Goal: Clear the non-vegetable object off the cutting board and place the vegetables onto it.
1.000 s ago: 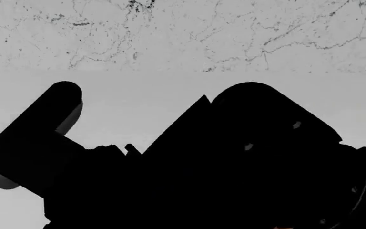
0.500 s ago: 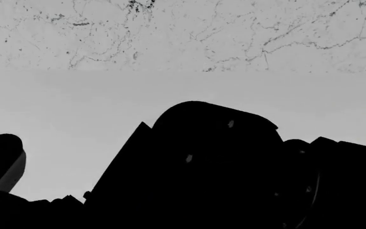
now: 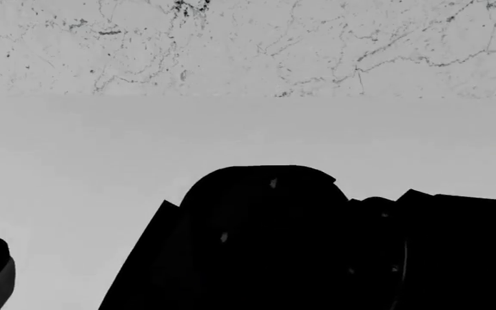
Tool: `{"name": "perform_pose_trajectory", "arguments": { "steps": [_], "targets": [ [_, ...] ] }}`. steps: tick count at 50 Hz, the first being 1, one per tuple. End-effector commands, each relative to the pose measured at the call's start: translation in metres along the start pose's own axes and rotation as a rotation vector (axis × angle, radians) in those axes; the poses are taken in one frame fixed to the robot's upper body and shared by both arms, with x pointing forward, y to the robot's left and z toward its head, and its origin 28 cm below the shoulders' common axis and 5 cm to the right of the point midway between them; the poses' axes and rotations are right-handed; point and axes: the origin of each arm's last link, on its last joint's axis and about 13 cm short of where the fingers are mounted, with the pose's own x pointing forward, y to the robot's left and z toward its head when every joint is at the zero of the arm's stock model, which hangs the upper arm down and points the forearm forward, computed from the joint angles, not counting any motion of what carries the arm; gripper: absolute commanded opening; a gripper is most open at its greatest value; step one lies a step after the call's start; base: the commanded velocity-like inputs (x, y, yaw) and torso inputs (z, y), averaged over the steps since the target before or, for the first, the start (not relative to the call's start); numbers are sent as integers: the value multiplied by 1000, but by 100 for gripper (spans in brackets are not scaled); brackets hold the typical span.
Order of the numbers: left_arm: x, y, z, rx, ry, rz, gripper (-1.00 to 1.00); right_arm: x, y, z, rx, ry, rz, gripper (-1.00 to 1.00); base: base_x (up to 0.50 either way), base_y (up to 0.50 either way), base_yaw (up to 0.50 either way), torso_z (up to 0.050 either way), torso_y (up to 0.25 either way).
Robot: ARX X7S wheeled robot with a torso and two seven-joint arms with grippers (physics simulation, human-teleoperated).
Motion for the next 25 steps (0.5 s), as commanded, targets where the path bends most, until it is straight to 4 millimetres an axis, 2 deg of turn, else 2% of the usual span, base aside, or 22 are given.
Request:
{"name": "perform_pose_trajectory", "arguments": {
  "steps": [1, 12, 25],
  "targets": [
    [0, -1, 3, -32, -20, -29, 100, 1, 7, -2, -7, 16, 43, 100, 0, 0, 0, 0, 0],
    [-2, -2, 3, -32, -22, -32, 100, 0, 14, -8, 22, 43, 27, 100, 6, 0, 0, 0, 0],
    [-1, -1, 0, -33, -15, -26, 100, 5, 9, -18, 55, 31, 27, 100, 5, 0, 0, 0, 0]
  ]
}}
